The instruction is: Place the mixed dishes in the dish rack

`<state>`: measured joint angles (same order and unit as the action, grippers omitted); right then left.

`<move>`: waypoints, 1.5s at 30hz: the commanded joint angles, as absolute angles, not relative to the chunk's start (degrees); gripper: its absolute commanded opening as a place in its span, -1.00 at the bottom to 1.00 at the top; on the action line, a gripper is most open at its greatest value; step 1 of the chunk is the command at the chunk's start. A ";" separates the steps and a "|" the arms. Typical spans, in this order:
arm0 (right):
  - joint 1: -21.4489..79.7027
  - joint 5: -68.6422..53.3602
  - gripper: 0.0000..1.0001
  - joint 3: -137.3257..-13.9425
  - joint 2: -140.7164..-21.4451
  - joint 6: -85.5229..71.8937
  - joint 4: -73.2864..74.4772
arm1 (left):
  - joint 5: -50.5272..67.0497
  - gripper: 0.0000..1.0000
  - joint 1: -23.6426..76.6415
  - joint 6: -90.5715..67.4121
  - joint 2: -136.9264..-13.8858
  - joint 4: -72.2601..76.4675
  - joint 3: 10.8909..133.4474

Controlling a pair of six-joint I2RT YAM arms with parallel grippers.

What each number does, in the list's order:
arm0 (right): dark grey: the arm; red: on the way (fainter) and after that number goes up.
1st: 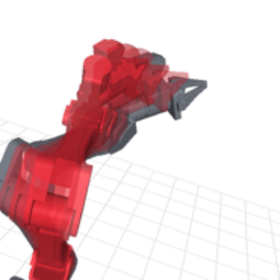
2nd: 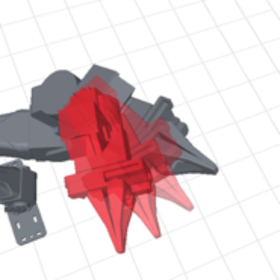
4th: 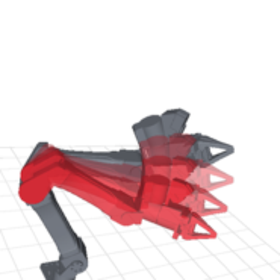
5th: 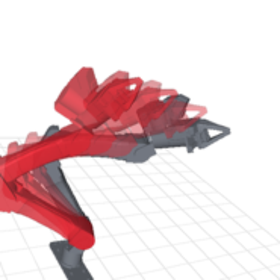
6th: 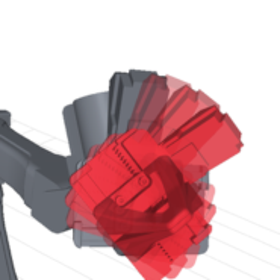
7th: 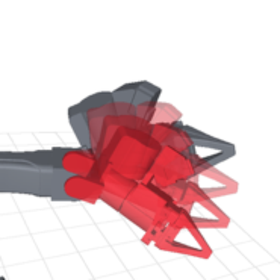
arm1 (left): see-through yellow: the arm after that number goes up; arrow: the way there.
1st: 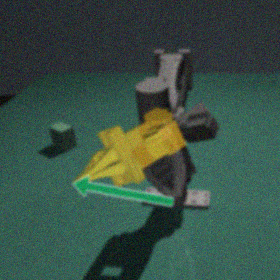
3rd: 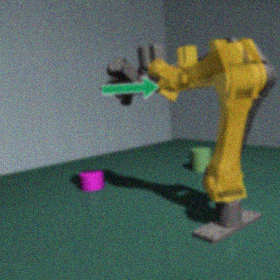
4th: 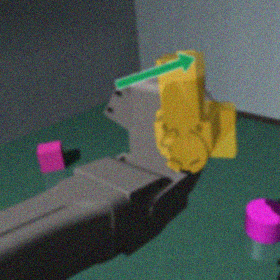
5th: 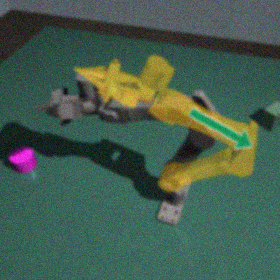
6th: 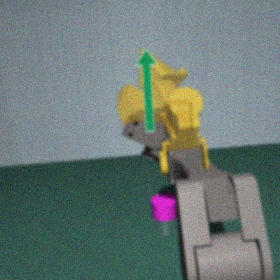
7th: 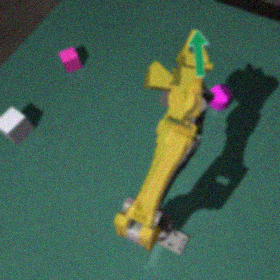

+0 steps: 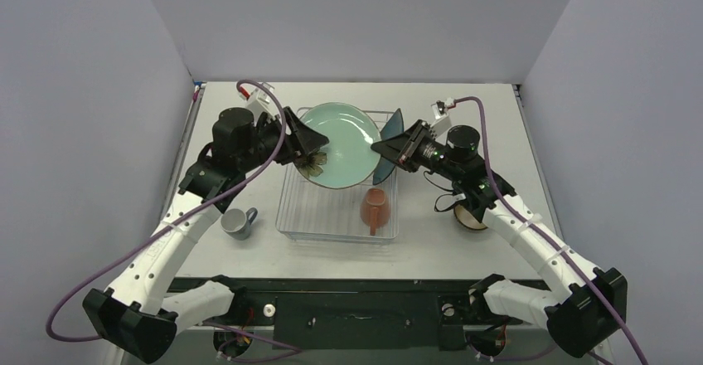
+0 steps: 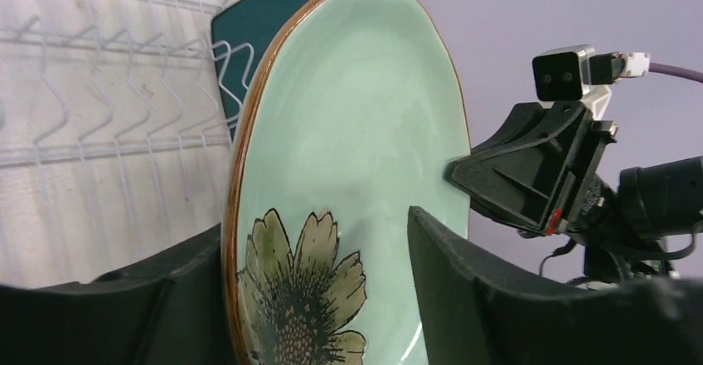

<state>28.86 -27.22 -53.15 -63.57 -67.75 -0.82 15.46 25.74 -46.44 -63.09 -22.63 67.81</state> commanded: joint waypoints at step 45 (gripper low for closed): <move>48.55 18.12 -1.00 -61.51 -56.79 -51.05 12.83 | 4.78 0.93 23.99 -36.93 -53.56 -30.53 62.03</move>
<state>46.35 3.53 -51.66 -57.21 -54.04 13.06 15.70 23.94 -45.63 -55.55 -20.71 56.64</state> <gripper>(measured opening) 0.164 0.943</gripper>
